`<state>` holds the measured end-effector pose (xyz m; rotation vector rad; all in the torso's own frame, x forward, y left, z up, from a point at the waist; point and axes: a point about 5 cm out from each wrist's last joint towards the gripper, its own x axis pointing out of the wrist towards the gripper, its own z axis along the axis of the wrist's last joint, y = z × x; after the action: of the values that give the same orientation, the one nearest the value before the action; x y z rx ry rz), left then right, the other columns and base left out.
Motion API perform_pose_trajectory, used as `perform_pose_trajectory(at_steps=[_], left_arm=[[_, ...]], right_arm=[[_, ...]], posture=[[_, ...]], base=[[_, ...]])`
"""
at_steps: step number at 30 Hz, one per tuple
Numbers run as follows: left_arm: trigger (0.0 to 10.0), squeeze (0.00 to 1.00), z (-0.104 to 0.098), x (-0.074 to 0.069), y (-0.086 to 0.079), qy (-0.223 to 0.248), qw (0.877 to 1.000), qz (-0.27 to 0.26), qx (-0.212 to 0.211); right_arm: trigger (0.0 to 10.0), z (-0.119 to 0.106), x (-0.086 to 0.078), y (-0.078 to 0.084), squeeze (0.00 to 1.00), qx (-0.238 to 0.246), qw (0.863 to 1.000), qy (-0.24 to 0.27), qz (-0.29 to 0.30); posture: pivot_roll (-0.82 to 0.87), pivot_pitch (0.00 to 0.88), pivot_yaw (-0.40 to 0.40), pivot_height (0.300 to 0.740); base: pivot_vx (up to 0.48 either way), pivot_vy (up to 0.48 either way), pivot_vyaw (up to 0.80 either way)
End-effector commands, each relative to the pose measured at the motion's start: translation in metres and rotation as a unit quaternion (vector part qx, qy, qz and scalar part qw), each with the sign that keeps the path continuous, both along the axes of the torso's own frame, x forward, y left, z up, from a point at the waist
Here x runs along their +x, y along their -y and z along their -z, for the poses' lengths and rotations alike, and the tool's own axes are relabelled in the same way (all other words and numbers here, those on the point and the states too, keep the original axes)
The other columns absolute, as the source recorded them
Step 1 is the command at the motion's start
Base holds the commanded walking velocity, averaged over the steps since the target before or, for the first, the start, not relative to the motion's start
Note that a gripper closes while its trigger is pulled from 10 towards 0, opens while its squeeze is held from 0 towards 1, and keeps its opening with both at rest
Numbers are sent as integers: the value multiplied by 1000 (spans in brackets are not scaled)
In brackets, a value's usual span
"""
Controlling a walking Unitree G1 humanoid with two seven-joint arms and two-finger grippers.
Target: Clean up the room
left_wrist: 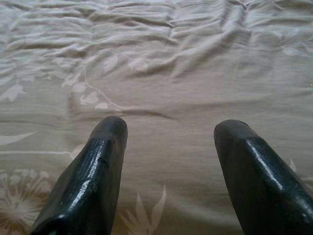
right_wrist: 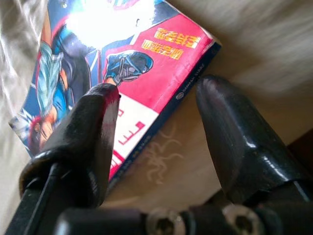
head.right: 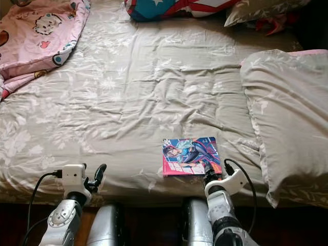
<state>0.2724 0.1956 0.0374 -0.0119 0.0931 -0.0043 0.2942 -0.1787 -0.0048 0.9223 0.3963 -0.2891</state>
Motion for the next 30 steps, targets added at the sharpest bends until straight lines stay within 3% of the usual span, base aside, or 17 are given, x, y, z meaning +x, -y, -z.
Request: perform_pose_trajectory(at_steps=[1, 5, 12, 14, 17, 18, 22, 30], left_arm=[[10000, 0, 9, -6, -3, -20, 1000, -7, -1], [10000, 0, 10, -6, -1, -19, 1000, -6, -3], [10000, 0, 11, -4, 1, -16, 1000, -7, -10], [10000, 0, 11, -4, 1, -16, 1000, -8, -11], [10000, 0, 11, -4, 2, -17, 1000, -8, -16], [10000, 0, 12, -4, 2, -17, 1000, -10, -19], [10000, 0, 13, -5, 2, -18, 999, -14, -22], [10000, 0, 17, -7, 5, -23, 999, -16, -26]], right_arm=[[10000, 6, -8, 2, 0, -13, 1000, -8, -4], [10000, 5, -11, 7, 0, -39, 999, 7, -8], [10000, -6, -9, 5, 0, -147, 986, 56, -57], [10000, -7, -8, 5, 0, -155, 984, 63, -61], [10000, -19, -3, 3, 0, -225, 965, 99, -93], [10000, -25, 0, 1, 0, -268, 949, 121, -115], [10000, -34, 3, -2, 0, -317, 927, 149, -136], [10000, -33, 2, -4, 0, -335, 917, 147, -157]], posture=[[9, 234, 9, 607], [0, 224, 3, 607], [-8, 205, -6, 607], [-10, 201, -7, 607], [-14, 198, -7, 607], [-19, 190, -14, 607], [-21, 188, -20, 622], [-23, 169, -30, 662]], base=[[0, 0, 0], [0, 0, 0], [0, 0, 0], [0, 0, 0], [0, 0, 0], [0, 0, 0], [0, 0, 0], [0, 0, 0]])
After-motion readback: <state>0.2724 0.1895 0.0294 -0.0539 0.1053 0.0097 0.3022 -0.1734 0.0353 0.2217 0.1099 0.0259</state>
